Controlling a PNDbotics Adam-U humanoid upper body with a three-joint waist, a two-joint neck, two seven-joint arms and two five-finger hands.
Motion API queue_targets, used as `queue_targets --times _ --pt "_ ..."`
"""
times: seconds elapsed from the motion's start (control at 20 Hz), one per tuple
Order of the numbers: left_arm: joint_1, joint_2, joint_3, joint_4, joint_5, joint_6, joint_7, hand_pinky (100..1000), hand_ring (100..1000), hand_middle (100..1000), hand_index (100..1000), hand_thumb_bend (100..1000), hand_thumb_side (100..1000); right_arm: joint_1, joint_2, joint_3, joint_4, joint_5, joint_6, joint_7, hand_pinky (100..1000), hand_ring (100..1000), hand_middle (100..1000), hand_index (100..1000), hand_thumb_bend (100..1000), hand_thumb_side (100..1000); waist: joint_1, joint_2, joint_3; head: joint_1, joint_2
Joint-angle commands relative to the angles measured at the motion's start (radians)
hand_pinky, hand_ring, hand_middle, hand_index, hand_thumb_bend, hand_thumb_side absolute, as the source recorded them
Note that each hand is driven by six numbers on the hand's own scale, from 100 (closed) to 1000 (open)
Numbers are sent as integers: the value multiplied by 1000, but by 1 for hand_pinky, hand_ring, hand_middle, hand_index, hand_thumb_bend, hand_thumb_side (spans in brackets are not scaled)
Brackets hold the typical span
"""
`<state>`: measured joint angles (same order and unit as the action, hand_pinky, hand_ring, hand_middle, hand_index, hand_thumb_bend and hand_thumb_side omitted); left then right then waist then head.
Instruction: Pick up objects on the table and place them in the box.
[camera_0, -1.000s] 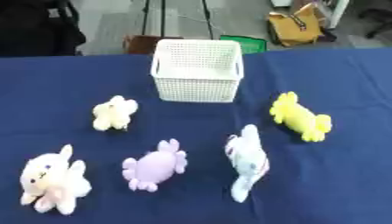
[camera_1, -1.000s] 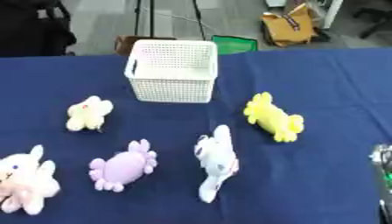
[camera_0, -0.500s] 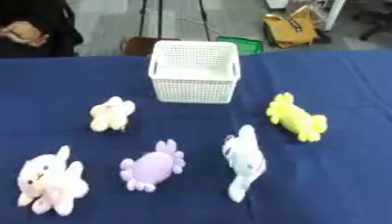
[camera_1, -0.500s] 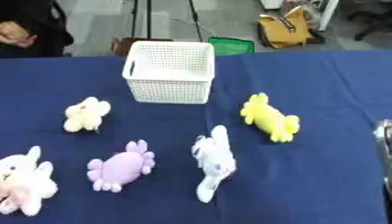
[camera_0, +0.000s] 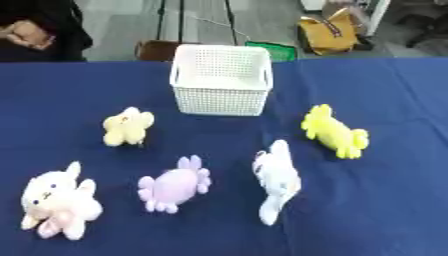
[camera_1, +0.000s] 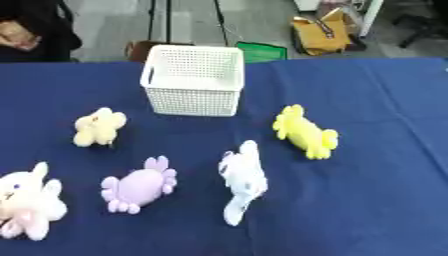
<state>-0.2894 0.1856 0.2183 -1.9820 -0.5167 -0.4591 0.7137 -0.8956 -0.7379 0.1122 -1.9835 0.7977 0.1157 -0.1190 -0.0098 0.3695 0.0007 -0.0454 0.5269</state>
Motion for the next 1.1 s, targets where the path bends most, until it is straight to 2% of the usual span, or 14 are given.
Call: queue_targets --times 0.05,0.15,0.3,0.45,0.7,0.9,1.1 --pt "-1 16 -5 -18 9 -86 75 782 862 879 913 100 773 -67 -64 56 8 12 26 180 850 941 889 960 100 1000 -1 -31 2 -4 8" --pt "0 17 -6 -18 11 -87 72 782 862 879 913 100 773 -101 -71 85 29 10 33 246 852 942 890 961 100 1000 -2 -33 2 -4 10" --pt "1 17 -7 -18 13 -87 69 782 862 879 913 100 773 -139 -82 126 73 11 37 303 855 941 890 959 100 1000 -3 -35 3 -4 11" --pt "4 18 -9 -18 17 -87 66 782 862 879 913 100 772 -191 -89 205 185 20 26 383 863 942 895 959 100 1000 -4 -38 4 -5 13" --pt "7 21 -13 -18 21 -87 61 782 863 879 912 100 772 -275 -47 296 405 36 -34 481 868 939 897 962 128 1000 -3 -43 0 -8 17" --pt "8 22 -15 -18 24 -87 58 783 864 880 912 100 770 -322 3 340 554 68 -87 518 872 937 899 963 146 1000 -3 -46 2 -12 17" --pt "11 25 -18 -18 27 -87 54 783 864 880 912 100 768 -370 63 371 720 104 -164 549 874 937 901 964 159 1000 -6 -47 6 -17 18"
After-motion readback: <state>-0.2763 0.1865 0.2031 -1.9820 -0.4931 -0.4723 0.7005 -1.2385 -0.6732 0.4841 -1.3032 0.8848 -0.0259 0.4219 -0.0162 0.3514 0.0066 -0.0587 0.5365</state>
